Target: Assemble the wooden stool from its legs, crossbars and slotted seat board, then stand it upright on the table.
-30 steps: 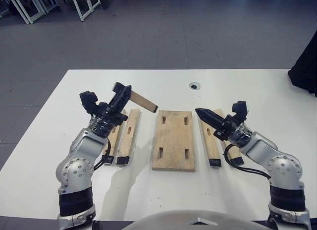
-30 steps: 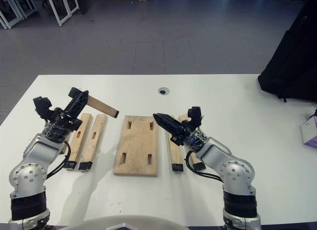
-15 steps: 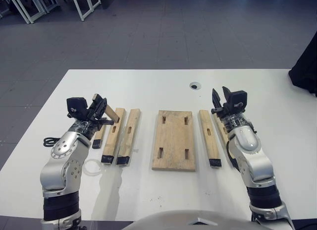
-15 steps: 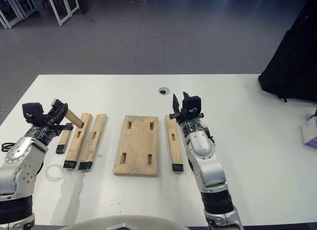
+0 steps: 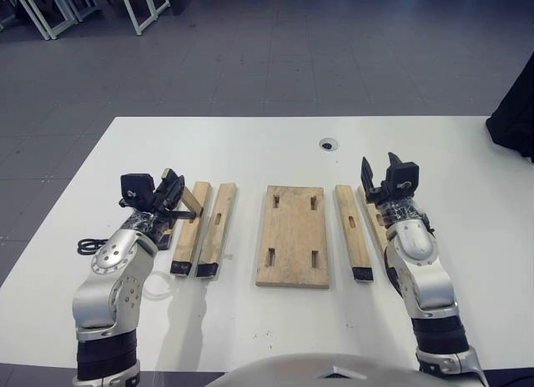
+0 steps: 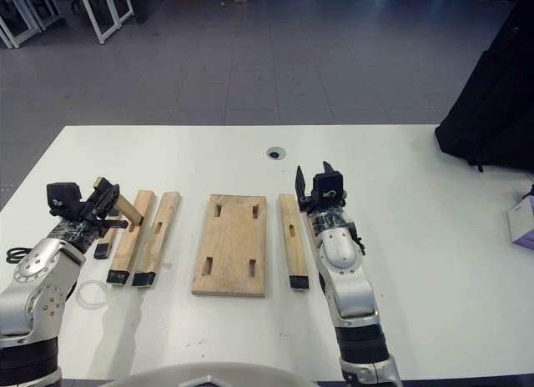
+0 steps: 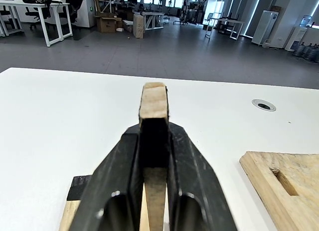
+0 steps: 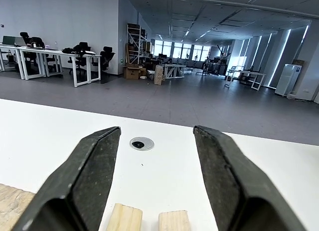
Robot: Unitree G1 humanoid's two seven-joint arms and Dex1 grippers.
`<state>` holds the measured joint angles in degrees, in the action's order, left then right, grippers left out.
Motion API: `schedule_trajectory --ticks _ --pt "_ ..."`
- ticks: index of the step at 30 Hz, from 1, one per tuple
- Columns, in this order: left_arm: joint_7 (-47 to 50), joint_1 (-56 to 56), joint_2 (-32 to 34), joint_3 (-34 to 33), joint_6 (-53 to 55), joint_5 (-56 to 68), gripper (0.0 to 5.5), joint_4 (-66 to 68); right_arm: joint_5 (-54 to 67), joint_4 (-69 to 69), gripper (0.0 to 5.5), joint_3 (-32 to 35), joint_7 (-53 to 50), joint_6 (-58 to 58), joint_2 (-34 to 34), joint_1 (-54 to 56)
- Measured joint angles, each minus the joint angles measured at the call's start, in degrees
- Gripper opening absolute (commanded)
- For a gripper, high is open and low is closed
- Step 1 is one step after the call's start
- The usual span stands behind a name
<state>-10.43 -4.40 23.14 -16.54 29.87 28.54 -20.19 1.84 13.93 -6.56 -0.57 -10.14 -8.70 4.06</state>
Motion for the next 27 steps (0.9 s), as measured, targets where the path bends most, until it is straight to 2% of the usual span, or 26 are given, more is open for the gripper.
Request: schedule_trajectory --ticks 18,27 --pt "0.80 -2.96 -2.46 -2.23 -1.53 -4.08 0.42 -0.46 -1.73 0.08 2.68 0.96 2.43 -0.27 1.22 -0.46" --pt "0.84 -2.70 -2.41 -1.20 -0.16 -6.23 0.42 -0.35 -1.75 0.19 2.68 1.41 3.12 -1.45 1.49 -0.43"
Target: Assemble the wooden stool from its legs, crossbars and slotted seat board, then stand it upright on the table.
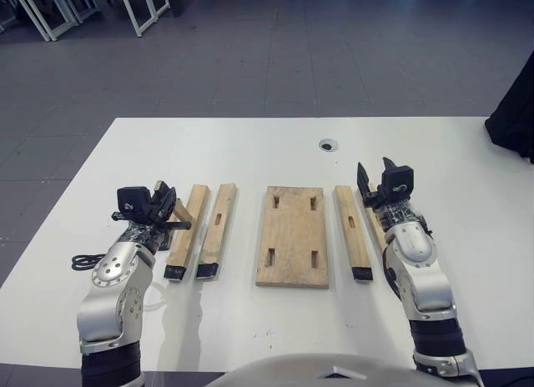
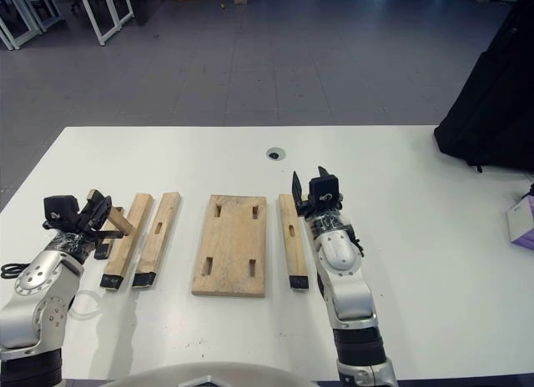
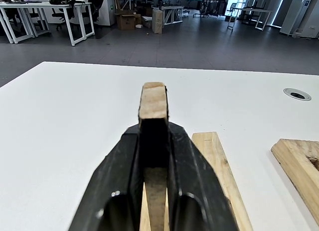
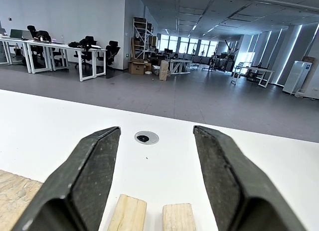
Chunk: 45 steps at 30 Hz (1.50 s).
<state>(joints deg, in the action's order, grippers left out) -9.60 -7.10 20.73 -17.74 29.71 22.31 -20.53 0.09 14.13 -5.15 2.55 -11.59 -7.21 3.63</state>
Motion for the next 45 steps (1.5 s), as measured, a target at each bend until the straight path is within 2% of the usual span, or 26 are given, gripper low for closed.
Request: schedule_trajectory --ticks 8,9,14,20,30,38,45 --pt "0.01 0.01 -0.01 0.47 0.22 -0.74 0.42 0.75 -0.39 -0.02 2.68 0.01 0.33 -0.01 0.08 0.25" --pt "0.01 0.07 -0.01 0.57 0.22 -0.74 0.79 0.84 -0.39 -0.05 2.71 0.01 0.34 -0.01 0.14 0.26" --pt "-0.09 -1.68 -2.19 1.18 1.72 -0.09 1.57 2.17 -0.50 -0.46 2.71 0.03 0.34 0.00 0.38 1.13" --pt "-1.52 3.25 -2.06 -2.64 -2.96 3.19 1.57 -1.97 -1.12 -2.17 2.71 0.00 0.46 0.98 0.37 1.16" --pt "-3.46 11.46 3.68 -7.06 -3.02 5.62 1.57 -0.99 -2.20 -3.94 2.71 -0.07 0.53 2.46 0.84 1.24" --pt "-3.45 17.47 4.34 -7.12 -2.34 7.79 1.57 1.44 -2.26 -4.62 2.71 -0.12 0.47 2.75 1.71 1.35" --pt "-5.29 19.33 3.45 -2.87 -2.96 6.28 1.57 9.58 -2.25 -4.53 2.71 -0.77 0.98 2.83 2.46 2.15"
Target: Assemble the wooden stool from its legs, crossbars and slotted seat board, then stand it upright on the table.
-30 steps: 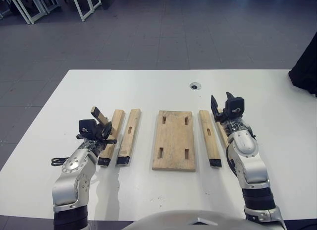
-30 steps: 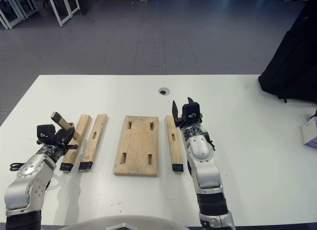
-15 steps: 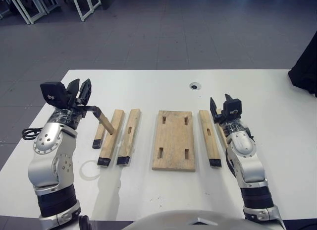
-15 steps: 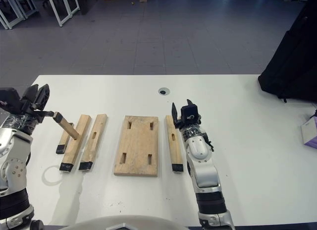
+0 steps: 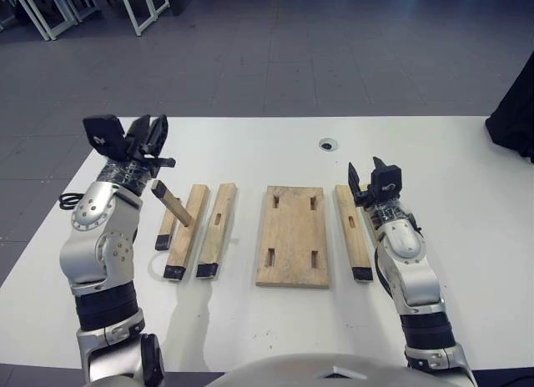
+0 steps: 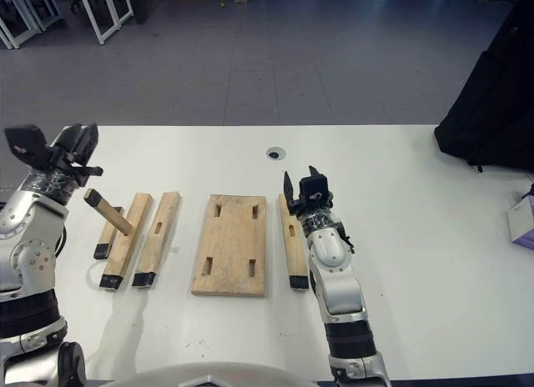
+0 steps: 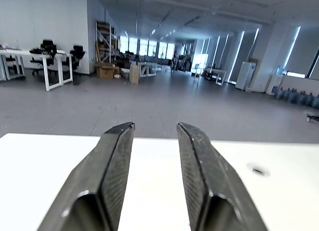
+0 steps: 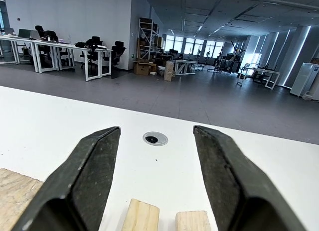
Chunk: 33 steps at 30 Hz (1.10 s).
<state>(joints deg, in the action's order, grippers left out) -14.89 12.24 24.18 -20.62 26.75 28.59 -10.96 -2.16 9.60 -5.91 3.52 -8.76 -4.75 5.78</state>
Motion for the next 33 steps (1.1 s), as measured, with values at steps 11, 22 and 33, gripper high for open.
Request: schedule_trajectory --ticks 11,22,33 --pt "-4.22 -2.68 -1.03 2.53 -10.68 -3.97 1.57 8.61 0.07 -0.07 2.71 0.75 1.78 -0.19 -0.30 1.37" --pt "2.27 -8.43 -1.39 0.87 -4.56 -2.94 1.57 -16.09 0.01 1.71 2.71 2.04 0.48 -0.21 -0.20 -0.91" --pt "3.98 -37.17 -6.68 6.84 -0.05 -10.62 2.26 -17.45 -0.51 5.02 2.71 1.29 -0.55 -1.00 0.18 -4.58"
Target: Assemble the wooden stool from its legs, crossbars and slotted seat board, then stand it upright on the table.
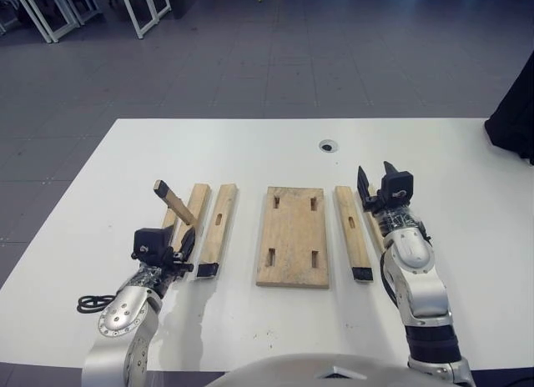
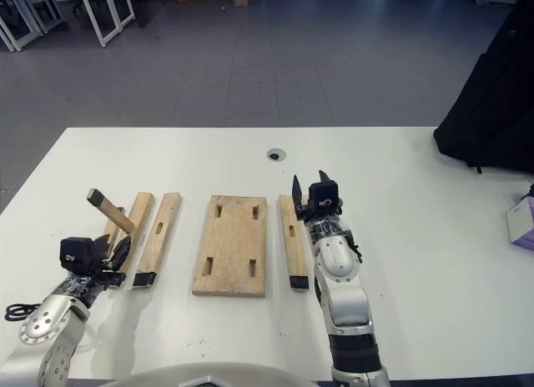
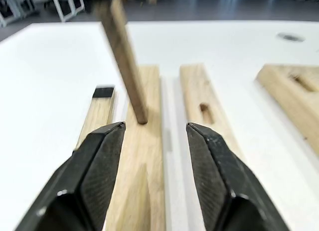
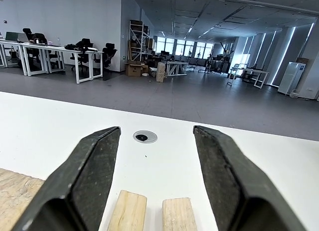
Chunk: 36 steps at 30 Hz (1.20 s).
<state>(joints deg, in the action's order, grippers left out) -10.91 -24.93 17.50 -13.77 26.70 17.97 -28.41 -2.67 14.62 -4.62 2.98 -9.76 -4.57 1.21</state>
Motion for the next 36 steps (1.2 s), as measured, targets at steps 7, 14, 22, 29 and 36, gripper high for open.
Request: schedule_trajectory --ticks 7,14,22,29,36 --pt "0.52 0.49 -0.10 0.90 6.04 -0.39 2.26 2.08 0.00 0.25 2.71 -0.49 0.26 -0.53 -0.13 -0.01" --pt "2.03 1.86 -1.94 -0.63 8.97 0.64 2.81 0.49 0.00 0.53 2.71 -0.50 0.49 -0.65 -0.28 -0.01" --pt "2.77 3.58 -1.70 -1.70 11.36 0.31 3.70 -0.17 -0.01 0.53 2.71 -0.83 0.49 -0.93 -0.28 -0.01" --pt "2.68 4.04 -1.16 -0.62 14.05 -0.80 3.70 1.79 -0.01 0.53 2.71 -0.95 0.55 -1.54 -0.29 -0.01" --pt "2.67 4.75 -0.07 0.61 16.39 -2.04 3.10 2.32 -0.01 0.53 2.71 -0.92 0.53 -1.76 -0.30 0.00"
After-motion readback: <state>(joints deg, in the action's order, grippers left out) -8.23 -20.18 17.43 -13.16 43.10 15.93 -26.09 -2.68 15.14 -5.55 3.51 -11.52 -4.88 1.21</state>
